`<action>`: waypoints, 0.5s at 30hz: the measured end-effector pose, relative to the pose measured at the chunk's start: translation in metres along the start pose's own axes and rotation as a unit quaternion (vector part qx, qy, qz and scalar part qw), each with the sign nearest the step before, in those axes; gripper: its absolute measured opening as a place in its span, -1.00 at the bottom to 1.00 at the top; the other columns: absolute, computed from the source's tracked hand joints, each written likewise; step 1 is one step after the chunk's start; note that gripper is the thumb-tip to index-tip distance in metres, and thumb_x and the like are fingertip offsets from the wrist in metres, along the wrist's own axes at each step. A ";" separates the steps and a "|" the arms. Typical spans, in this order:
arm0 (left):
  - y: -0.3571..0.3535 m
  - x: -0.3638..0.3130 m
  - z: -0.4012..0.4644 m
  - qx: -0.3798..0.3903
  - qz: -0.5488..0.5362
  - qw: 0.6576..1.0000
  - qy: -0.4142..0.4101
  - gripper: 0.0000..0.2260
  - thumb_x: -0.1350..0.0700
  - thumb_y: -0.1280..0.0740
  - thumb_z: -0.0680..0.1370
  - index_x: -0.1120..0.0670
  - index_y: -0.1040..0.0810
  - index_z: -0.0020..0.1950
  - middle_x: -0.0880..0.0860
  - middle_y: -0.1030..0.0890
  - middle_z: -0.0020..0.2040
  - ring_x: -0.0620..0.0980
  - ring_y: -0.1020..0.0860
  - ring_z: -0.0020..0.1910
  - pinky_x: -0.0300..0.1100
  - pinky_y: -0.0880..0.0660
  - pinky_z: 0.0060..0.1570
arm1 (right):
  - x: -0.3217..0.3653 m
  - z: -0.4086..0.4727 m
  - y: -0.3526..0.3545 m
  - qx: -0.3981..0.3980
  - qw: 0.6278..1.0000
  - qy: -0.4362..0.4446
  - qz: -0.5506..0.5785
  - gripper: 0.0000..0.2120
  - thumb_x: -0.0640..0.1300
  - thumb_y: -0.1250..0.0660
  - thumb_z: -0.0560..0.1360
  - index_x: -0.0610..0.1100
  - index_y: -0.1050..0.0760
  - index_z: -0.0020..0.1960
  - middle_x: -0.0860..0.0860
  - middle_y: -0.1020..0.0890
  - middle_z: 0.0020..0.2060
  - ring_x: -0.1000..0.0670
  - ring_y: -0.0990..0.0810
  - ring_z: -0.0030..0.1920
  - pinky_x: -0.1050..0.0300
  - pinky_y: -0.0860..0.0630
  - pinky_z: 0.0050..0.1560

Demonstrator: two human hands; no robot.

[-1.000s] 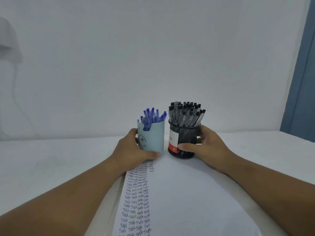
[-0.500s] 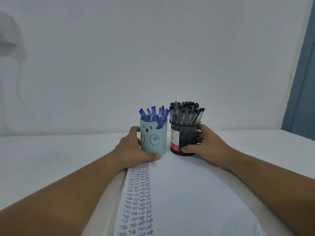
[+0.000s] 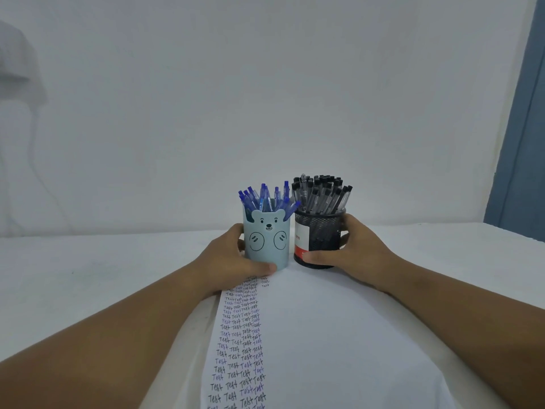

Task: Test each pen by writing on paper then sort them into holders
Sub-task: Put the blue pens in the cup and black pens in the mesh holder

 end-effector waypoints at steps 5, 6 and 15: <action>-0.003 0.001 0.002 0.023 0.011 1.000 -0.003 -0.23 -0.05 -0.65 0.31 -0.20 -0.34 0.42 -0.19 -0.54 0.26 -0.16 -0.49 0.28 -0.12 -0.39 0.32 | 0.001 0.003 0.001 -0.039 0.999 0.000 -0.010 -0.21 0.12 -0.71 0.14 0.07 -0.43 0.27 0.21 -0.58 0.10 0.18 -0.60 0.05 0.27 -0.50 -0.07; -0.003 0.001 0.002 0.021 0.012 1.000 -0.001 -0.26 -0.07 -0.65 0.30 -0.21 -0.37 0.38 -0.20 -0.55 0.27 -0.17 -0.49 0.27 -0.09 -0.38 0.35 | -0.001 0.003 0.002 -0.039 0.999 -0.005 -0.007 -0.23 0.09 -0.71 0.14 0.06 -0.44 0.26 0.20 -0.60 0.09 0.17 -0.62 0.02 0.26 -0.53 -0.08; 0.000 0.005 0.005 -0.008 0.050 0.999 0.008 -0.07 -0.36 -0.47 0.03 -0.19 -0.38 0.39 -0.23 -0.55 0.22 -0.13 -0.51 0.30 0.04 -0.37 0.41 | 0.002 0.001 -0.003 0.010 0.999 -0.012 0.044 -0.17 -0.07 -0.69 0.24 0.05 -0.23 0.31 0.16 -0.55 0.10 0.29 -0.62 -0.06 0.37 -0.53 -0.19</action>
Point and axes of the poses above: each hand's wrist, its own z-axis towards the middle knuckle, its own y-axis out of the back of the hand, x = y × z, the point moved 6 cm from there along z, towards the middle knuckle
